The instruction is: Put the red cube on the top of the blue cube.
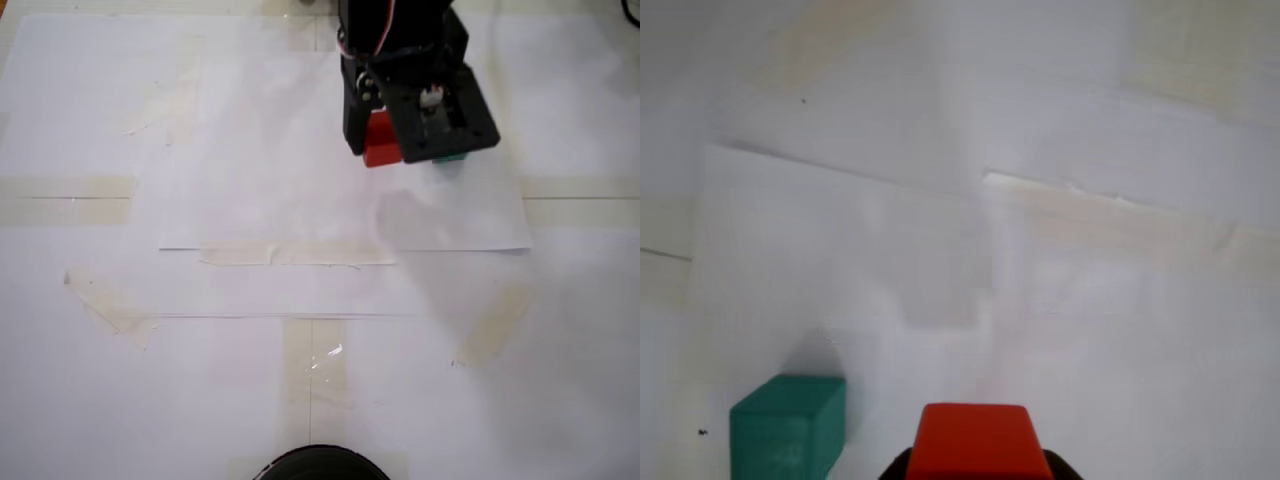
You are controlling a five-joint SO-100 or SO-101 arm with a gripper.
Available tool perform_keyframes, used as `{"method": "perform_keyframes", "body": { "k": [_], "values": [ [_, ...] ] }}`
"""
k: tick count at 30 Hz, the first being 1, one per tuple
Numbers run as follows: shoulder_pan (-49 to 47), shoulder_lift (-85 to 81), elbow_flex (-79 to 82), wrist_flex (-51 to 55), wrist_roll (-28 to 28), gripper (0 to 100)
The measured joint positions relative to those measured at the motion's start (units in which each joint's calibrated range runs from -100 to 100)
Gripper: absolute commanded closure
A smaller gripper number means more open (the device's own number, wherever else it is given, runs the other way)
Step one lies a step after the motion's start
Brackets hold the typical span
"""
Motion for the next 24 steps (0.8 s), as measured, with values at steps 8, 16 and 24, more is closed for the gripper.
{"method": "perform_keyframes", "body": {
  "k": [8, 16, 24],
  "values": [
    [-1.39, -4.95, -0.27, 6.67, -3.17, 86],
    [-5.26, -6.33, -0.36, 8.46, -5.76, 86],
    [-8.85, -6.33, -1.45, 8.78, -7.47, 86]
  ]
}}
